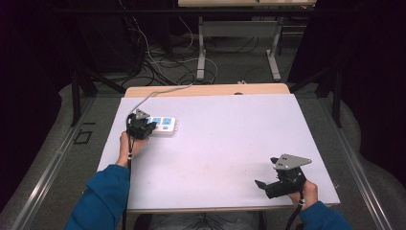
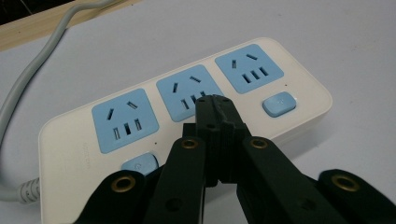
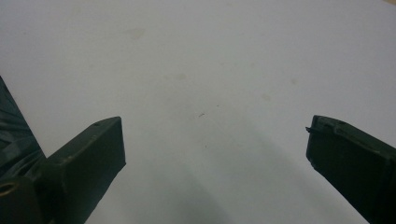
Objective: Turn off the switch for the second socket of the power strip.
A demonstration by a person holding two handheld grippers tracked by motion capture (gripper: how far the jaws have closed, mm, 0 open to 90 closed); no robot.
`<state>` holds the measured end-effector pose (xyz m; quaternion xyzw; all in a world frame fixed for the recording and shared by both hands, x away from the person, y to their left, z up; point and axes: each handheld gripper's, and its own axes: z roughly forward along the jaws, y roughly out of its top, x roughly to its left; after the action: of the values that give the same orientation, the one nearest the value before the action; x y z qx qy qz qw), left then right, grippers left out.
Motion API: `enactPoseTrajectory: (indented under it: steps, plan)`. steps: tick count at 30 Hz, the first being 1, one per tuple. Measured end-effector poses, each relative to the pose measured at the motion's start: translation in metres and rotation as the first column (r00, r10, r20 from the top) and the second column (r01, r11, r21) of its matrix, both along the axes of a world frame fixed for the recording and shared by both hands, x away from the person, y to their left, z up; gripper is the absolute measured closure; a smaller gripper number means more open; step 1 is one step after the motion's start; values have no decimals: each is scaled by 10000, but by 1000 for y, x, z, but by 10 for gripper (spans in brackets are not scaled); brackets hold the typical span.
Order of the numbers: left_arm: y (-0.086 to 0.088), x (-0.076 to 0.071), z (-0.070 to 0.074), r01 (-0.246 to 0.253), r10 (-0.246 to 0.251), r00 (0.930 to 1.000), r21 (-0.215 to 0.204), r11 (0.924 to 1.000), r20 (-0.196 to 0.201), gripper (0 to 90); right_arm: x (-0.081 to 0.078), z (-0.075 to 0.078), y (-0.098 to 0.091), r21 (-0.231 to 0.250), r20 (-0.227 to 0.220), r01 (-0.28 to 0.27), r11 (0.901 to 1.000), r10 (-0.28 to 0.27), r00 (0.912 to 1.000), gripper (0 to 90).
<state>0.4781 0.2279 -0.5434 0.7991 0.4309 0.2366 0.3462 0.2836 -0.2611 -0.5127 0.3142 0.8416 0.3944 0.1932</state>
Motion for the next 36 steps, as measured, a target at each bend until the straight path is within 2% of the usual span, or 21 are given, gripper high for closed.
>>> enactPoseTrajectory:
  steps: [4, 5, 7, 15, 16, 19, 22, 25, 26, 36]
  plan:
    - [0, 0, 1, 46, -47, 9998, -56, 10000, -169, 900, 0, 0, 0, -20, 32, 19, 10000, -19, 10000, 40]
    - [0, 0, 0, -3, 2, 10000, -65, 10000, -32, 900, 0, 0, 0, -10, 20, 14, 10000, -14, 10000, 40]
    - [0, 0, 1, 37, -38, 9999, -76, 10000, -160, 900, 0, 0, 0, -13, 29, 14, 10000, -14, 10000, 40]
    - [0, 0, 0, -20, 19, 10000, -131, 9999, -61, 900, 1, 0, 0, -59, -5, -68, 10000, 68, 10000, 40]
    - [0, 0, 1, 29, -30, 9999, -71, 10000, -166, 900, 1, 0, 0, -96, -54, -92, 9999, 92, 9999, 40]
    - [0, 0, 0, -21, 20, 10000, -130, 9999, -76, 900, 1, 0, 0, -72, -41, -91, 9999, 91, 10000, 40]
    - [1, 0, 1, 67, -68, 9998, -46, 10000, -205, 900, 1, 0, 0, -86, -50, -86, 9999, 86, 10000, 40]
    - [1, 0, 1, 80, -80, 9998, -4, 10000, -203, 900, 1, 0, 0, -59, 16, -47, 10000, 47, 10000, 40]
    - [0, 0, 0, -5, 5, 10000, -36, 10000, -48, 900, 1, 0, 0, -59, 16, -47, 10000, 47, 10000, 40]
    - [0, 0, 1, 13, -12, 9999, 33, 10000, -105, 900, 1, 0, 0, -69, 6, -63, 10000, 63, 10000, 40]
